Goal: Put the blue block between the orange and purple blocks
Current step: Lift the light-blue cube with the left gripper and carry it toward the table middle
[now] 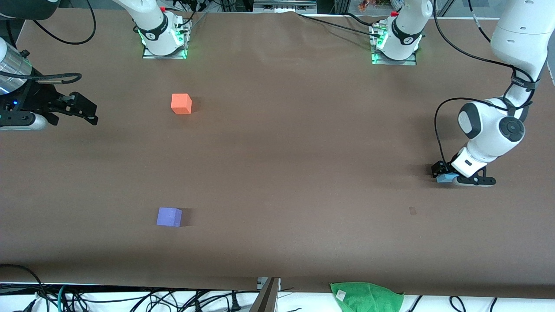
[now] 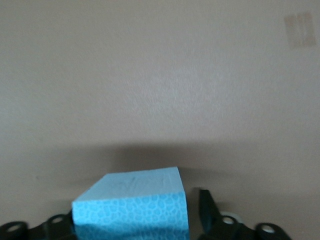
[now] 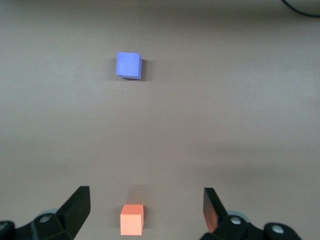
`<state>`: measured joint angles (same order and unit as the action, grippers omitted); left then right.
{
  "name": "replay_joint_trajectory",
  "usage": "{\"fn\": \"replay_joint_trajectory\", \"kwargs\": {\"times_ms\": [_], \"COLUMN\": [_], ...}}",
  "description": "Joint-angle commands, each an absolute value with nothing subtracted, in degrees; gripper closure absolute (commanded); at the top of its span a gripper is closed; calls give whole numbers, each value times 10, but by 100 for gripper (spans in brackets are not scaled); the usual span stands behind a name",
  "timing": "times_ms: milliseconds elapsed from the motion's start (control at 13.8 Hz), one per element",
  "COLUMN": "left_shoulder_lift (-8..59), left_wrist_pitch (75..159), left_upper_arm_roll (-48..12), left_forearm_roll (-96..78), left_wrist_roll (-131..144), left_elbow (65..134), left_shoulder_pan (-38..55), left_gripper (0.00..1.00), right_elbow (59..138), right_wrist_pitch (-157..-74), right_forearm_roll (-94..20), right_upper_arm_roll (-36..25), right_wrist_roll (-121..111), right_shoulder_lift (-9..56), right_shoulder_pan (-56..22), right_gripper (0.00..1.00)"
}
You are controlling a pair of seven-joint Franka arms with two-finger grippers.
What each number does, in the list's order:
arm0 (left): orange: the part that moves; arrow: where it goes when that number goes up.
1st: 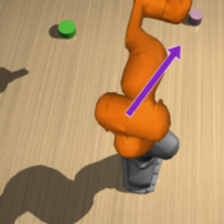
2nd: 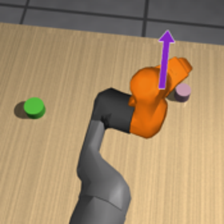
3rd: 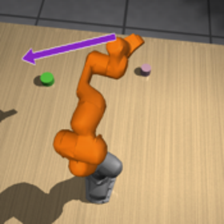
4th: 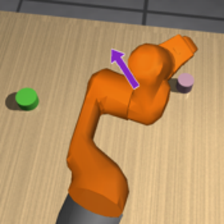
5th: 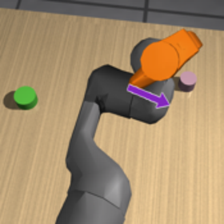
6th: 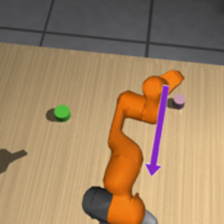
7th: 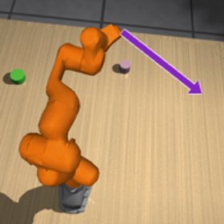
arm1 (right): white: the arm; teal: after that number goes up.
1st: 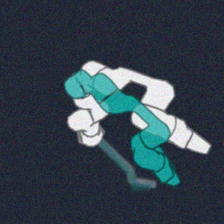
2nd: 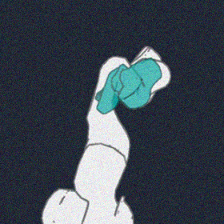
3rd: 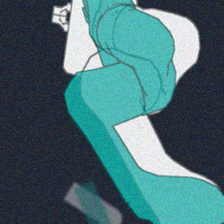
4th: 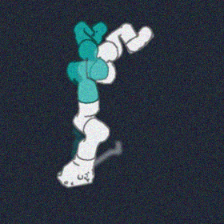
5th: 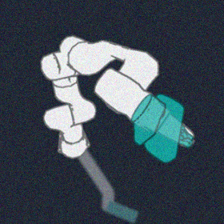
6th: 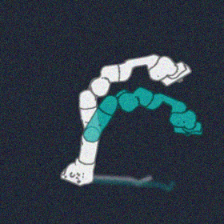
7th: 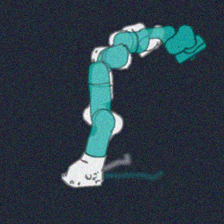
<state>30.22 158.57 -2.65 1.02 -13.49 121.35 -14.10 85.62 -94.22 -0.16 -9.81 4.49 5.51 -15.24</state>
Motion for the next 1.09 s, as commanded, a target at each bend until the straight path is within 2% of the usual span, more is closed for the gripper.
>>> {"fn": "replay_joint_trajectory", "kwargs": {"times_ms": [0, 145, 363, 725, 1016], "left_shoulder_lift": [286, 279, 243, 241, 246], "left_wrist_pitch": [1589, 1586, 1540, 1311, 1214], "left_upper_arm_roll": [-40, -40, -70, -118, -155], "left_forearm_roll": [22, 22, 22, 20, 19], "left_wrist_roll": [-145, -143, -138, -107, 27], "left_elbow": [1218, 1216, 1200, 1065, 991], "left_shoulder_pan": [-147, -147, -143, -135, -65], "left_gripper": [80, 82, 76, 74, 72], "right_elbow": [852, 852, 852, 852, 853], "right_wrist_pitch": [-938, -938, -938, -938, -938], "right_forearm_roll": [-10, -10, -10, -10, -10], "right_upper_arm_roll": [-99, -99, -99, -99, -99], "right_wrist_roll": [40, 40, 40, 40, 40], "right_shoulder_lift": [55, 55, 55, 55, 55], "right_shoulder_pan": [-150, -150, -150, -150, -149], "right_gripper": [0, 0, 0, 0, 0]}}
